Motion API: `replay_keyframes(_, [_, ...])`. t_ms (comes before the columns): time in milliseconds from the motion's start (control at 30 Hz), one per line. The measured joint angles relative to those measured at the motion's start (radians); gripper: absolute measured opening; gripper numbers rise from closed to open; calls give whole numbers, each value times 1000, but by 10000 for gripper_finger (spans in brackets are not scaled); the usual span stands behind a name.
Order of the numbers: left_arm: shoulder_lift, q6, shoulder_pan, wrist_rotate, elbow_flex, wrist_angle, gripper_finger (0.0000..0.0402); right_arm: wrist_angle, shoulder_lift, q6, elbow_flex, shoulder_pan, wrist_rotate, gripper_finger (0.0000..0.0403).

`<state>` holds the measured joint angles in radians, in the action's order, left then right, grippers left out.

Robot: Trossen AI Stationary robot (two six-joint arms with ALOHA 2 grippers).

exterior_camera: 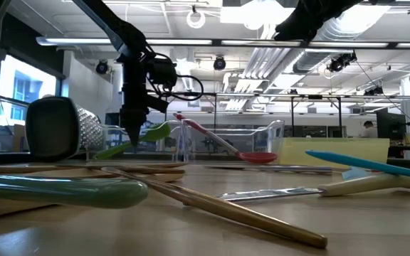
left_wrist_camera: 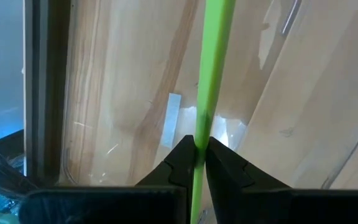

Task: Pick & Place Kitchen Items
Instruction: Put the green spatula into the left transparent bin, then put the top brown serving spork into the right transparent bin

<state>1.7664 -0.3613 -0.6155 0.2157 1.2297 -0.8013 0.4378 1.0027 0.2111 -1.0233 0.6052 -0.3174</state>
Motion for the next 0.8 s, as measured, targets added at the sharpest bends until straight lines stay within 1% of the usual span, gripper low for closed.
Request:
replay_keyframes(233, [0, 4, 0, 1, 0, 0, 28, 2, 0, 3, 0, 0, -4, 229])
replay_keyframes(333, [0, 35, 0, 7, 0, 7, 32, 3, 0, 3, 0, 0, -4, 229])
replay_keyframes(467, [0, 79, 0, 26, 0, 19, 51, 3, 0, 3, 0, 0, -4, 229])
replay_keyframes(633, [0, 82, 0, 31, 0, 19, 77, 3, 0, 3, 0, 0, -3, 229])
replay_keyframes(800, [0, 87, 0, 57, 0, 23, 88, 3, 0, 3, 0, 0, 0, 229])
